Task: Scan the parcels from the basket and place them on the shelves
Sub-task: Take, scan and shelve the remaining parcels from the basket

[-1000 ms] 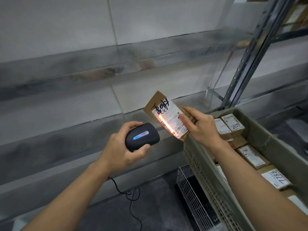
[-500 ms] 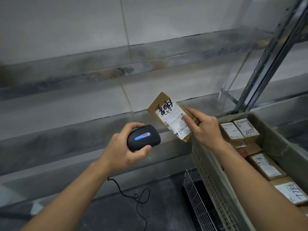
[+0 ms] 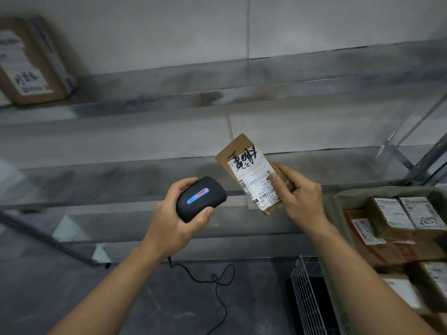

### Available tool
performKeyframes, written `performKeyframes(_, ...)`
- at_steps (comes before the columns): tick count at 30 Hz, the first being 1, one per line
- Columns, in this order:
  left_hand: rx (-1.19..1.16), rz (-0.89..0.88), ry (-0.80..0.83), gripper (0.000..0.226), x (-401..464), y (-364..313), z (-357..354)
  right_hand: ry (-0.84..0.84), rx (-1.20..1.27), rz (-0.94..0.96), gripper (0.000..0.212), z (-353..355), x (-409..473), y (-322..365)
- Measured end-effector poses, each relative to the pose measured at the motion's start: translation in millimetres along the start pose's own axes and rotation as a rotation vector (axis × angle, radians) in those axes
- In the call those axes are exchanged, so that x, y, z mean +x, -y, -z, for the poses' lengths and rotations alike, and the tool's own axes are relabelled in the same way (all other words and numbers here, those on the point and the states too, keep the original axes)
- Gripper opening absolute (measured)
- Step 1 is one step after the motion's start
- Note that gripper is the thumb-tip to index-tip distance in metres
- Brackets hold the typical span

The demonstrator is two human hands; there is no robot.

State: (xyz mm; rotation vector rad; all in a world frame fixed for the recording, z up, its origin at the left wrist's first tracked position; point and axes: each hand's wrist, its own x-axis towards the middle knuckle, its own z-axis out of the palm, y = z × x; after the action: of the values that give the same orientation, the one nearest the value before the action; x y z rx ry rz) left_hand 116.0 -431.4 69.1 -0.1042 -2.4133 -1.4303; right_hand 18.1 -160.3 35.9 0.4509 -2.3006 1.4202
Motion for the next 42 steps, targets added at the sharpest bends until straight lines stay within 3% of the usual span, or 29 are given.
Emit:
performKeyframes(12, -0.119, 0.16, -0.386, 0.06, -49.1, 48.4, 133.0, 0.083, 0.443, 0.037, 0.032, -122.3, 5.2, 135.4)
performKeyframes(21, -0.132, 0.177, -0.542, 0.063, -70.9, 73.9, 216.9, -0.066, 0.67, 0.146, 0.037, -204.5, 40.0, 244.9)
performKeyframes(25, -0.15, 0.166, -0.559, 0.073, -69.6, 80.5, 233.9, -0.107, 0.675, 0.186, 0.037, -226.3, 61.7, 276.1)
performKeyframes(42, -0.144, 0.14, -0.527, 0.063, 11.4, 113.0, 267.0, -0.25, 0.607, 0.231, 0.036, -306.7, 177.1, 291.5)
